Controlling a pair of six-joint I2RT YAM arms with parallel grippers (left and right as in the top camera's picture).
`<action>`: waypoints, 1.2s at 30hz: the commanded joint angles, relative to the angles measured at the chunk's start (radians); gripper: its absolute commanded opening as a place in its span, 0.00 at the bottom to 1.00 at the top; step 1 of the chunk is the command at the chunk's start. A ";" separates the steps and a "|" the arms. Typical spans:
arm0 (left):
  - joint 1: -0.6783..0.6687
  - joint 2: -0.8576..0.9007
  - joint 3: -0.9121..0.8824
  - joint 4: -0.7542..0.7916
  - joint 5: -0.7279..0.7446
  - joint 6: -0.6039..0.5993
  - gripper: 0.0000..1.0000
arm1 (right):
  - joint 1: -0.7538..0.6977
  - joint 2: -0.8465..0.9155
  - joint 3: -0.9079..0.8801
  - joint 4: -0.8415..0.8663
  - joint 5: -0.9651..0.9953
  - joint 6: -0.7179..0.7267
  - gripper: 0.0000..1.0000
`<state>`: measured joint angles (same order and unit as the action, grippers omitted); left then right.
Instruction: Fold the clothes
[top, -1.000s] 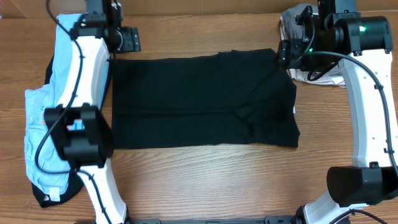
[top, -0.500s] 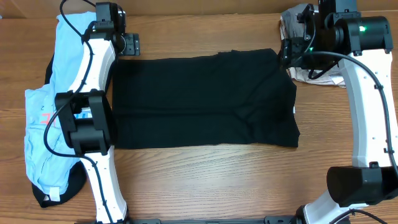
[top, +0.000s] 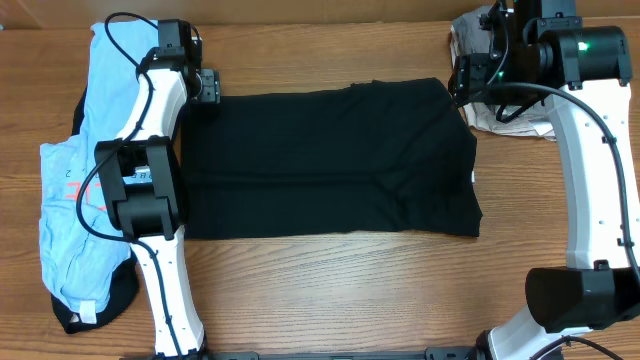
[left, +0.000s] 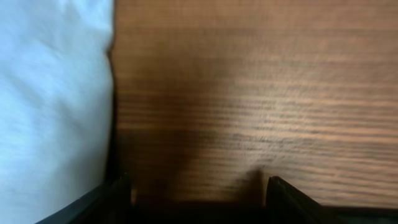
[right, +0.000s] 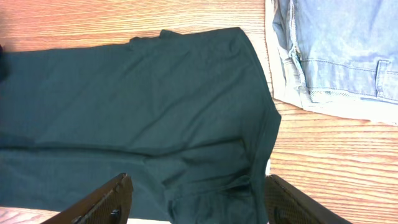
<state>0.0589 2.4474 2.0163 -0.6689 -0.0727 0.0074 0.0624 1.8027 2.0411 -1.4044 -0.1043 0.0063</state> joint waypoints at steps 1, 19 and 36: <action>0.000 0.028 0.022 -0.013 -0.013 0.015 0.70 | 0.004 -0.008 0.008 0.008 0.006 -0.003 0.71; 0.000 0.039 0.031 -0.072 -0.043 -0.027 0.04 | 0.004 0.032 0.008 0.168 0.014 -0.004 0.61; -0.003 0.038 0.103 -0.279 -0.039 -0.085 0.04 | 0.033 0.477 0.008 0.577 -0.002 -0.014 0.78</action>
<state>0.0589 2.4615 2.0953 -0.9386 -0.0994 -0.0536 0.0956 2.2555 2.0418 -0.8528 -0.1009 -0.0013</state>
